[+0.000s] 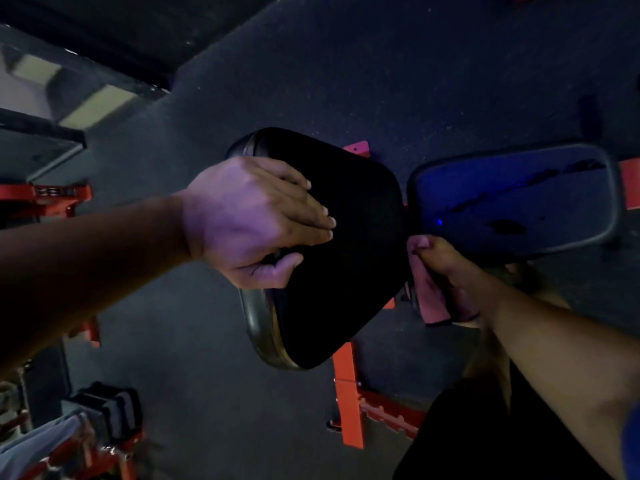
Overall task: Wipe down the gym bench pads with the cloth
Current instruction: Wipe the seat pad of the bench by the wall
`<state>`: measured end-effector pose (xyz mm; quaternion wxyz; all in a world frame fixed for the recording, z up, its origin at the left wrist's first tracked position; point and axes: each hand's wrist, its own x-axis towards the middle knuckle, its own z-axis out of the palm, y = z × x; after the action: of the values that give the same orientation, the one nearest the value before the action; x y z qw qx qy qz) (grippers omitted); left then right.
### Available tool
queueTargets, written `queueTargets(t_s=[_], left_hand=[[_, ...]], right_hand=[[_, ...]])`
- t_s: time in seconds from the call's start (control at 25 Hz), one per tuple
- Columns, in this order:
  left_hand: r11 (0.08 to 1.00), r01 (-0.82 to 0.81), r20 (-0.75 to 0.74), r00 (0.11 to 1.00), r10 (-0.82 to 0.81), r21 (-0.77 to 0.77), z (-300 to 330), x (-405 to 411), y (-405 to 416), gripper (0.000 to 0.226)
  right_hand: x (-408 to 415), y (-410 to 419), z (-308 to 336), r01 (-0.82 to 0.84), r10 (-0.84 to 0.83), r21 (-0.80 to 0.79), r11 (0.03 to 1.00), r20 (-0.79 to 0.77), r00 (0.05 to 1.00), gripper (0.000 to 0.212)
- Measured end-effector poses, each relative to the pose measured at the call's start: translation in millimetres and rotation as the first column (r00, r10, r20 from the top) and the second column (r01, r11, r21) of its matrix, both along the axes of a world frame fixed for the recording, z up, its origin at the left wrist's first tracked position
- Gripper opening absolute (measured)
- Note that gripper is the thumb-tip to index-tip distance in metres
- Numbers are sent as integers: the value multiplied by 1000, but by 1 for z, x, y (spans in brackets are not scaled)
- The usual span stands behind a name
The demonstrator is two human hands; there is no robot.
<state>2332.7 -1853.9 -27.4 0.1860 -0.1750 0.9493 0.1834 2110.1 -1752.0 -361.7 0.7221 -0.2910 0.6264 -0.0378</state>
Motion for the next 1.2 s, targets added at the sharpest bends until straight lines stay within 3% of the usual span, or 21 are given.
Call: queueTargets(t_s=[0.12,0.2,0.28,0.36,0.4,0.52,0.64,0.72,0.8,0.92,1.12,1.2], left_hand=[[998,-27,-2,1000,27,-50,6,-5,0,51],[996,-68,17,997,70,-65,8,-9,4,52],[993,-81,54,995,86,-88,14,-14,8,53],[977,-146,148,974,169,-155,17,-19,13,58],[946,-242,212,934,288,-218,17,-30,20,62],[731,-600,281,677,680,-325,-16,-89,61,79],[553,-819,114,542,833,-150,-86,-179,138,87],[346,-936,128,352,927,67,-132,-224,187,84],[216,-964,195,245,950,157,-177,-263,223,78],[86,-989,194,109,975,122,-226,-315,249,74],[-30,-997,156,-19,988,67,-280,-360,244,78],[-54,-995,126,-44,991,80,-296,-367,231,75]], right_hand=[[1,-30,-25,-19,14,-150,988,-35,999,33],[-8,-26,-13,-16,21,-103,995,55,998,23],[-30,-4,8,-123,129,-54,991,138,982,34],[-60,22,20,-192,205,-115,975,112,972,29],[-78,31,28,-178,194,-164,970,89,977,23],[-135,39,53,-184,214,-300,936,70,974,19],[-207,22,72,-282,300,-425,860,-26,954,21],[-257,11,78,-282,273,-515,810,-95,957,25],[-305,5,74,-320,274,-576,752,-167,947,31],[-364,-1,55,-432,340,-602,671,-268,901,40],[-399,-18,34,-525,402,-661,536,-347,847,40],[-396,-25,32,-512,393,-681,523,-340,854,39]])
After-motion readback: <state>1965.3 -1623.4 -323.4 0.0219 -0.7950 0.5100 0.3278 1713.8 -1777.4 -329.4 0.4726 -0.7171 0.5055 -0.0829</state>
